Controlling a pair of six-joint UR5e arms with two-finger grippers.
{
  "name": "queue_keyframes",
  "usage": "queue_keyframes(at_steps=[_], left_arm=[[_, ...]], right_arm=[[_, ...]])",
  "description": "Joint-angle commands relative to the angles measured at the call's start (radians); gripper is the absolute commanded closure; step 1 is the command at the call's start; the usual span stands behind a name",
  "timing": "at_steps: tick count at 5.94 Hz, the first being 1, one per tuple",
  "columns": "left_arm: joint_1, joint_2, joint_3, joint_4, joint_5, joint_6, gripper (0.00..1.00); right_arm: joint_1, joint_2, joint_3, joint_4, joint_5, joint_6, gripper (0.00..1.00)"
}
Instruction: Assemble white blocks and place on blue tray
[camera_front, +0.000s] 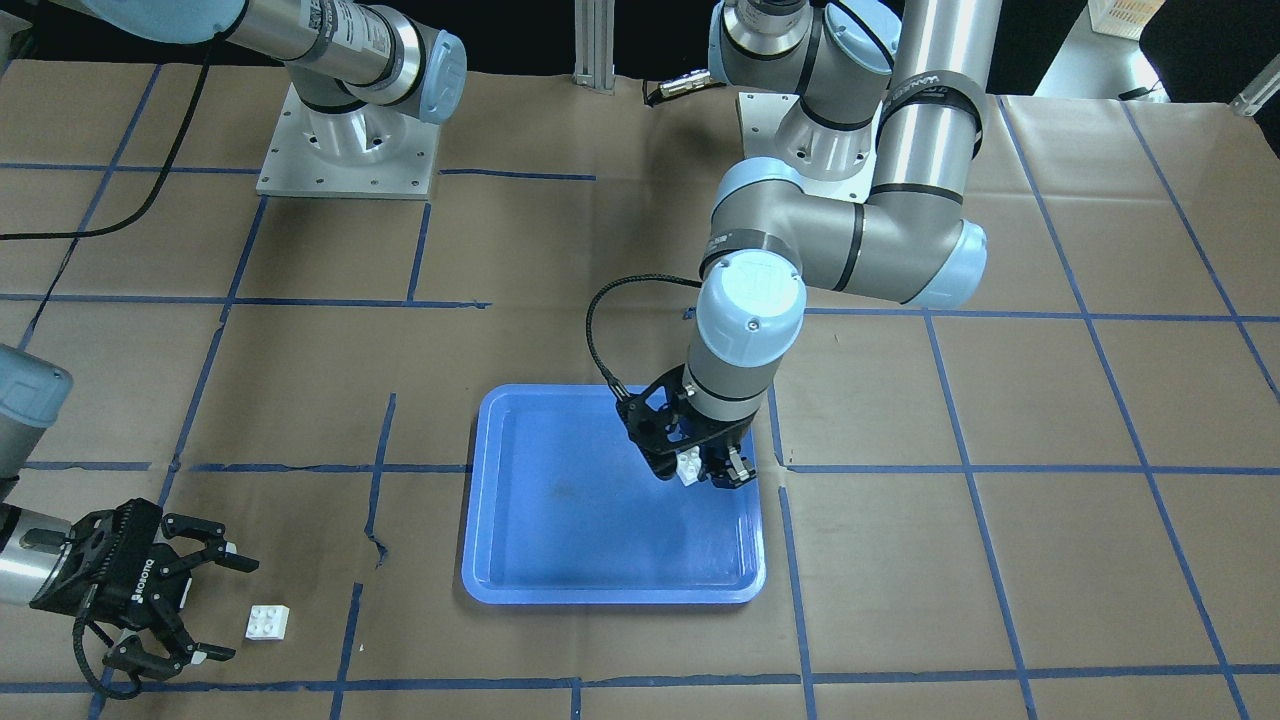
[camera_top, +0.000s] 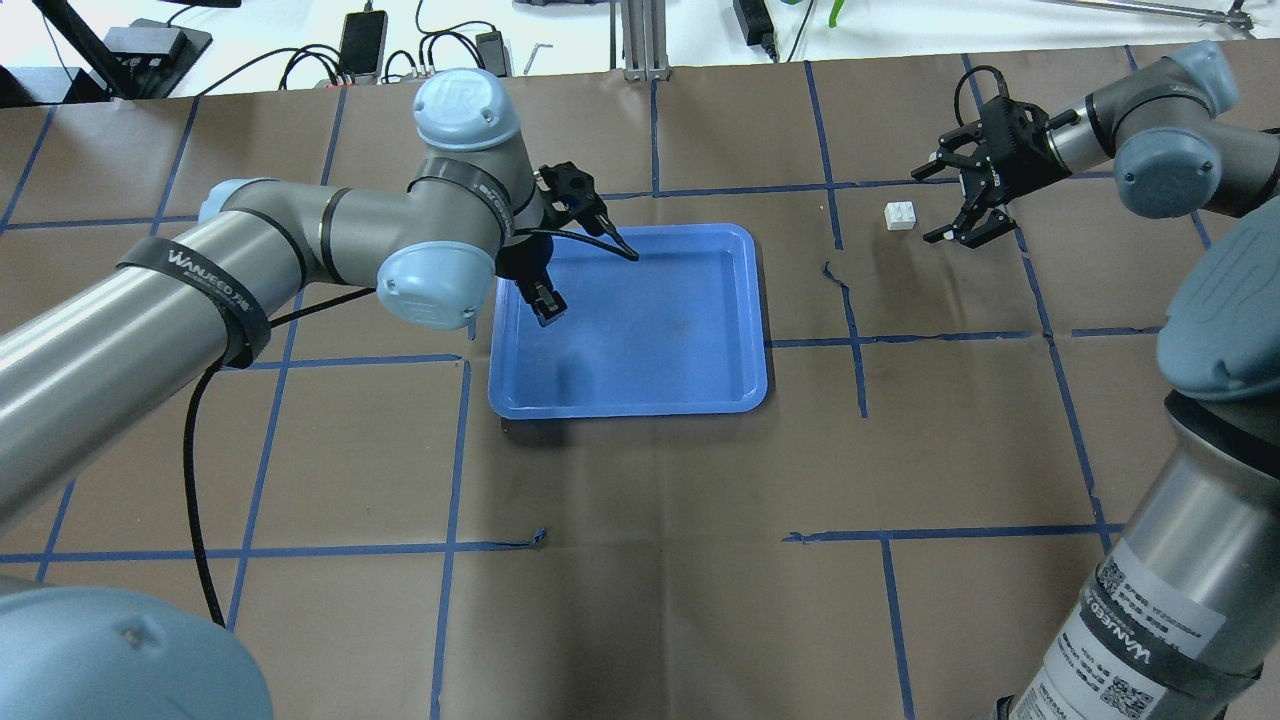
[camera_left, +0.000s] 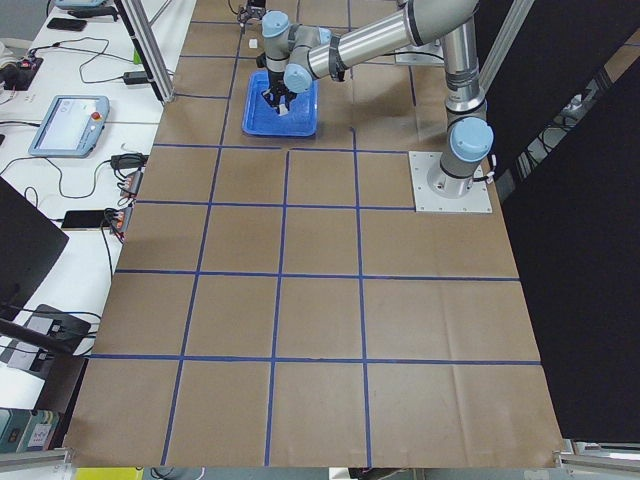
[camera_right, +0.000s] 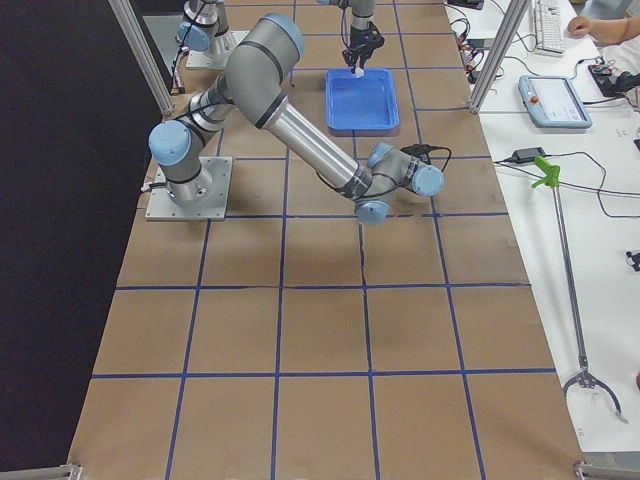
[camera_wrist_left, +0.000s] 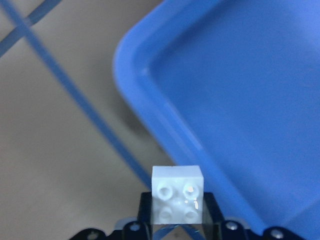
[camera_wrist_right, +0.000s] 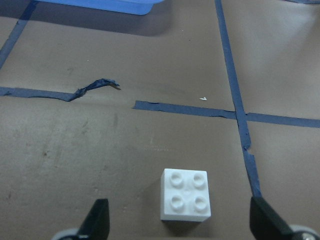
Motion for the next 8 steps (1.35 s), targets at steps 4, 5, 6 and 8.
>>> queue_keyframes(at_steps=[4,5,6,8], left_arm=[[-0.111,-0.105,0.009,0.148,0.005,0.166,0.91],[-0.111,-0.106,0.006,0.148,0.007,0.162,0.88],[-0.111,-0.106,-0.003,0.147,0.008,0.162,0.68],[-0.111,-0.106,-0.006,0.147,0.008,0.124,0.05]], right_arm=[[0.000,0.026,-0.004,-0.002,0.002,-0.004,0.31],[0.000,0.026,-0.004,-0.004,0.002,-0.005,0.43],[0.000,0.024,-0.006,-0.007,0.002,-0.005,0.54],[0.002,0.017,-0.010,-0.010,0.004,-0.004,0.65]])
